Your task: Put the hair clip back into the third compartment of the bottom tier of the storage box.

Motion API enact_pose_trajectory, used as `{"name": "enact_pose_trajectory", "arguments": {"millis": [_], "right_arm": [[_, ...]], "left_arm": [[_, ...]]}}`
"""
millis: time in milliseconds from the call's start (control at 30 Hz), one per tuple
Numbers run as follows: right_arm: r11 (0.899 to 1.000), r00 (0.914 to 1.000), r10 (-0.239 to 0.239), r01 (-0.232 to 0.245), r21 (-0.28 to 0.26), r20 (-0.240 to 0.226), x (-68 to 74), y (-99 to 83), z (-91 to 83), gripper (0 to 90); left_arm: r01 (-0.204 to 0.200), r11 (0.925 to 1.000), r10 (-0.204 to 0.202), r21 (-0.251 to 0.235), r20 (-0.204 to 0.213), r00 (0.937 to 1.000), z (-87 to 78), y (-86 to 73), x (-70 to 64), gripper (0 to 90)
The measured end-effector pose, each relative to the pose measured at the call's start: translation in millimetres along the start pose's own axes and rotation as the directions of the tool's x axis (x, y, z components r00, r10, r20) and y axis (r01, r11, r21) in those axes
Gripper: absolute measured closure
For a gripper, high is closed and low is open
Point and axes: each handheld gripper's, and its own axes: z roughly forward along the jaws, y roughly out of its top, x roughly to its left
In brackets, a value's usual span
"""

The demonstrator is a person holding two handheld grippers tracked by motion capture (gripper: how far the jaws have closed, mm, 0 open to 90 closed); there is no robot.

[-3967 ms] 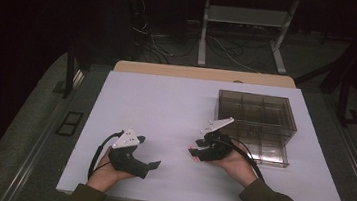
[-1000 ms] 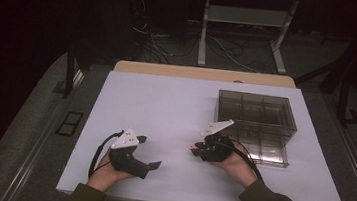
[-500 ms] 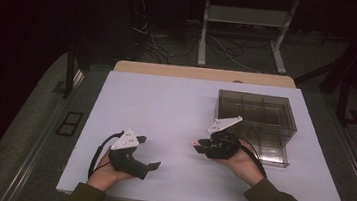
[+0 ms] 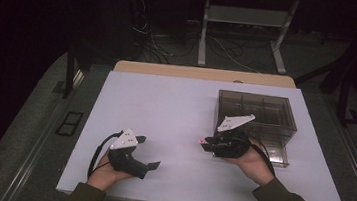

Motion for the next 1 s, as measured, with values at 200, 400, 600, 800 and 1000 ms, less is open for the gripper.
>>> {"name": "enact_pose_trajectory", "arguments": {"millis": [200, 400, 600, 800, 1000], "right_arm": [[1.000, 1.0000, 0.008, -0.008, -0.020, 0.006, -6.3, -4.7, -12.4, 68.4], [0.999, 0.9998, 0.019, -0.019, -0.034, 0.007, -12.5, -10.8, -22.6, 68.4], [0.999, 0.9996, 0.026, -0.026, -0.042, 0.007, -16.5, -15.4, -29.6, 68.4], [0.998, 0.9996, 0.026, -0.026, -0.049, 0.011, -16.6, -15.8, -31.4, 68.4], [0.998, 0.9992, 0.030, -0.029, -0.059, 0.025, -17.1, -20.0, -37.8, 68.4]], "left_arm": [[0.000, 1.0000, 0.000, 0.000, -0.003, 1.0000, 0.0, -0.3, 0.2, 0.0], [0.005, 1.0000, -0.005, 0.002, 0.000, 1.0000, 0.0, -0.9, 0.2, 0.0], [0.001, 1.0000, -0.001, 0.002, 0.000, 1.0000, -0.4, -1.4, -0.2, 0.0], [0.004, 1.0000, -0.004, 0.000, -0.002, 1.0000, -1.4, -1.6, 0.1, 0.0], [0.000, 1.0000, 0.000, 0.004, -0.002, 1.0000, -0.5, -1.5, -0.5, 0.0]]}}
